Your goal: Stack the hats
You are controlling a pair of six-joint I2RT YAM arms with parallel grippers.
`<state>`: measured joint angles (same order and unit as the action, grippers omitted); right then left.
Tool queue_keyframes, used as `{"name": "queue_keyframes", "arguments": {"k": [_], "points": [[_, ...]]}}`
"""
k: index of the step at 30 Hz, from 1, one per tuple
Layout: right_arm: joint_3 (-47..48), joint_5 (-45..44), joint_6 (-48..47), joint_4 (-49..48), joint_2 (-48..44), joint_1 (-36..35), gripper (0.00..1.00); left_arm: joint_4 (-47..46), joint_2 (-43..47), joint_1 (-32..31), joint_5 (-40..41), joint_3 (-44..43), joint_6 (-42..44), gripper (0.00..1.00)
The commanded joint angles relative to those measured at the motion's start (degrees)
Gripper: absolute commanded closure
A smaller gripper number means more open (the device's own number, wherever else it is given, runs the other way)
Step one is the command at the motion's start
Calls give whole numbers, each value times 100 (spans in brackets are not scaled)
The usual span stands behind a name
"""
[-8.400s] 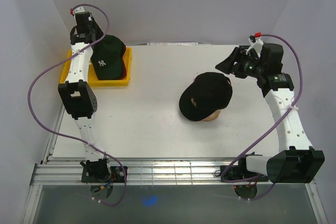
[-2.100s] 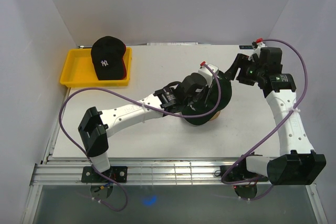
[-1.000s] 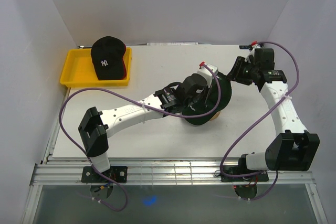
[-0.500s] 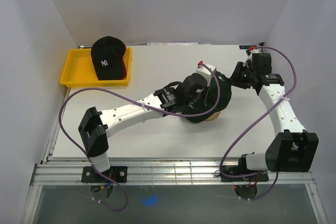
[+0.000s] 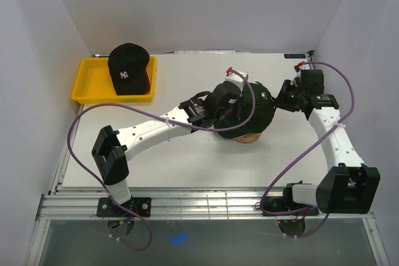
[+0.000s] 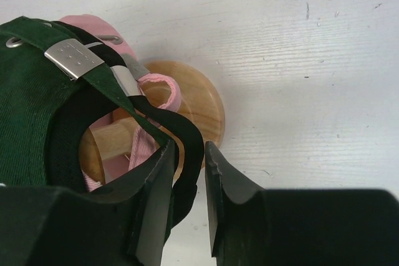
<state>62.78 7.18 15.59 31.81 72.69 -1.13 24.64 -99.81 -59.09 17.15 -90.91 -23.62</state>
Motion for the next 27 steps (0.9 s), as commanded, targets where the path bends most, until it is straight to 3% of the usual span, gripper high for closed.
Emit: {"name": "queue_keyframes", "arguments": {"k": [1,10,27], "points": [[76,-147,-127,132,-123,42,68,348,93,135,131,-146,-73,62],[226,-41,-127,211,-211,236,62,506,5,187,61,-269,-143,60],[322,91,-171,255,-325,341,61,629,-109,249,-194,-260,-257,59]]}}
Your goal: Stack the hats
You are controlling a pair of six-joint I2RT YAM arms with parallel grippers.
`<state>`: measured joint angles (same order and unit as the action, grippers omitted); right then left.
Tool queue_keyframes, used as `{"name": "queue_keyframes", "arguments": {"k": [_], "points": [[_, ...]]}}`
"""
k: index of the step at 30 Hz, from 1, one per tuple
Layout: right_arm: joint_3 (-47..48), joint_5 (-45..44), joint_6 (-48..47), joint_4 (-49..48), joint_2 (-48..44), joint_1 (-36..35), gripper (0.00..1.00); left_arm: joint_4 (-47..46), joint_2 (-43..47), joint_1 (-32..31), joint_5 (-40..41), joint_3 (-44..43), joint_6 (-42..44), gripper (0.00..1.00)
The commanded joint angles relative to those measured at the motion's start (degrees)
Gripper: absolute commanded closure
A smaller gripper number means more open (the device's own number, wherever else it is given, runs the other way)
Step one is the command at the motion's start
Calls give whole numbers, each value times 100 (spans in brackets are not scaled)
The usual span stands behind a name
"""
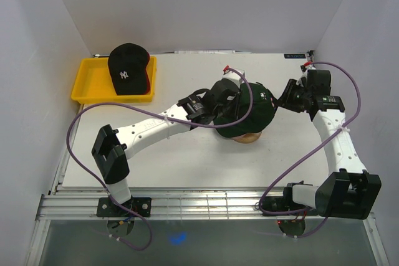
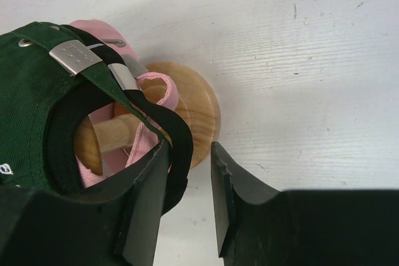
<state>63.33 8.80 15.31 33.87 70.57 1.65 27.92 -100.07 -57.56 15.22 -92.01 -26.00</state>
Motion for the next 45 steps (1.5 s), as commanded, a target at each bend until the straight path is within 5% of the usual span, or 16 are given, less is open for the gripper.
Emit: {"name": "queue_keyframes", "arguments": {"k": [1,45], "points": [[294,-80,-142,85,-104,81,61,293,-91,105,-11,-151,-11,59],[258,640,-63,-73,-219,547,63,187,216,289,-186,-1,-125,57]]}}
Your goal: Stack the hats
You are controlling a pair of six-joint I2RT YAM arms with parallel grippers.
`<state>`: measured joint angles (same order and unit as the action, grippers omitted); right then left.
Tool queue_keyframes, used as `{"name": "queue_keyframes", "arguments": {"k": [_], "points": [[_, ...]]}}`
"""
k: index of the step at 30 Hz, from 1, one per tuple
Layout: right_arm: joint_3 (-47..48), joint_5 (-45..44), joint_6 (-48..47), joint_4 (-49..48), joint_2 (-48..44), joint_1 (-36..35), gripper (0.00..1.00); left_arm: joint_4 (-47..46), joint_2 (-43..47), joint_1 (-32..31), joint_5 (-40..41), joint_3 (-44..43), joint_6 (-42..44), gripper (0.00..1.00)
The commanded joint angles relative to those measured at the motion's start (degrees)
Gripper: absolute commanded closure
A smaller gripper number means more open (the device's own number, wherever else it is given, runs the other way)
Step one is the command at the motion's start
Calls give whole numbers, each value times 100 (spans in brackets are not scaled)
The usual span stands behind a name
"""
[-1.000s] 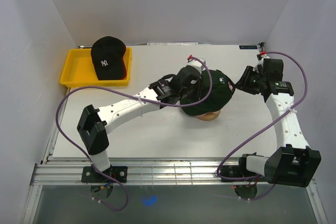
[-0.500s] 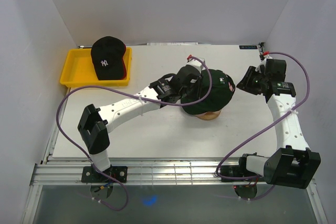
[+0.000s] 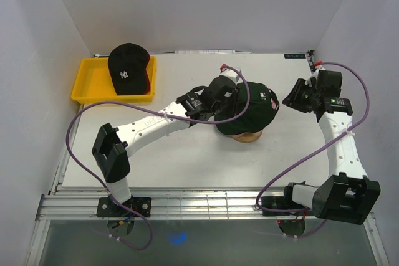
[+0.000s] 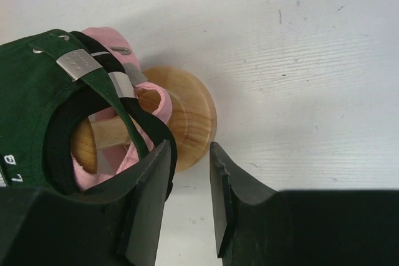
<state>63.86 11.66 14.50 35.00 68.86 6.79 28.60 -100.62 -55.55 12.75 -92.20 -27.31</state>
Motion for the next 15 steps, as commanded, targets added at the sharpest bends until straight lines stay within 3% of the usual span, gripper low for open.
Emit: {"name": "queue_keyframes", "arguments": {"k": [1,15], "points": [[232,441,52,-248,-39,33,62,128,262,88,52,-8,15,57],[452,1092,97,-441,189,-81,64,216,25,88,-80,-342,77,57]]}}
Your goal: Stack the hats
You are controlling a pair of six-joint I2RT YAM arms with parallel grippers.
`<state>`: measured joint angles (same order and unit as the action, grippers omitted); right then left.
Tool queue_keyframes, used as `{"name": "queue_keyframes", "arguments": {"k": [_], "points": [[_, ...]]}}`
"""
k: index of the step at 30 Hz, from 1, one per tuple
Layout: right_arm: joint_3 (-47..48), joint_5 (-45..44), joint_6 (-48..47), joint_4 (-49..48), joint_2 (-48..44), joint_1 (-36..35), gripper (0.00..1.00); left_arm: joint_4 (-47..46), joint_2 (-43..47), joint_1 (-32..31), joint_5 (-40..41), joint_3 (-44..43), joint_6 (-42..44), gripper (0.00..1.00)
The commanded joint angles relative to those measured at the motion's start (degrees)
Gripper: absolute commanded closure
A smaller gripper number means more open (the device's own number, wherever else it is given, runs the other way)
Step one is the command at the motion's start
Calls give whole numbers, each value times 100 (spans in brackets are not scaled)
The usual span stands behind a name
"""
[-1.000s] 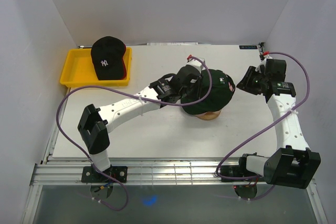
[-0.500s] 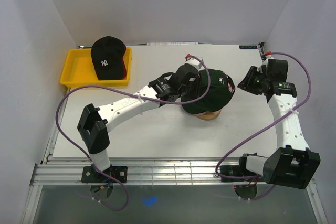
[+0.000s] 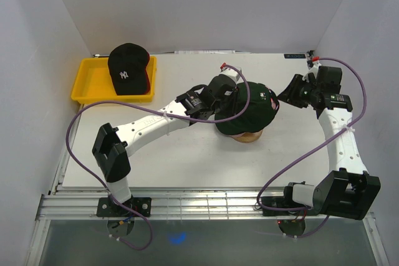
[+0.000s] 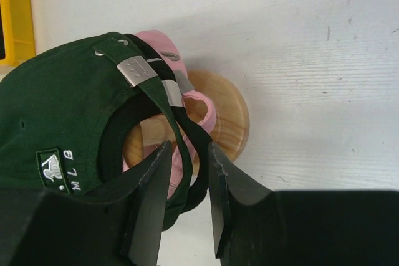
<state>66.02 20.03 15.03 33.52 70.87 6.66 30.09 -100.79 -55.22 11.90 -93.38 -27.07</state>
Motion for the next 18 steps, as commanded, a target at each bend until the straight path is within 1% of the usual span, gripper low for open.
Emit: {"name": "queue_keyframes", "arguments": {"k": [1,18], "points": [[227,256,62,-302,5,-94,64,68,42,55,5,-233,44,57],[-151,212,88,-583,252,-226,65,94,-2,55,-21,-303,17,57]]}}
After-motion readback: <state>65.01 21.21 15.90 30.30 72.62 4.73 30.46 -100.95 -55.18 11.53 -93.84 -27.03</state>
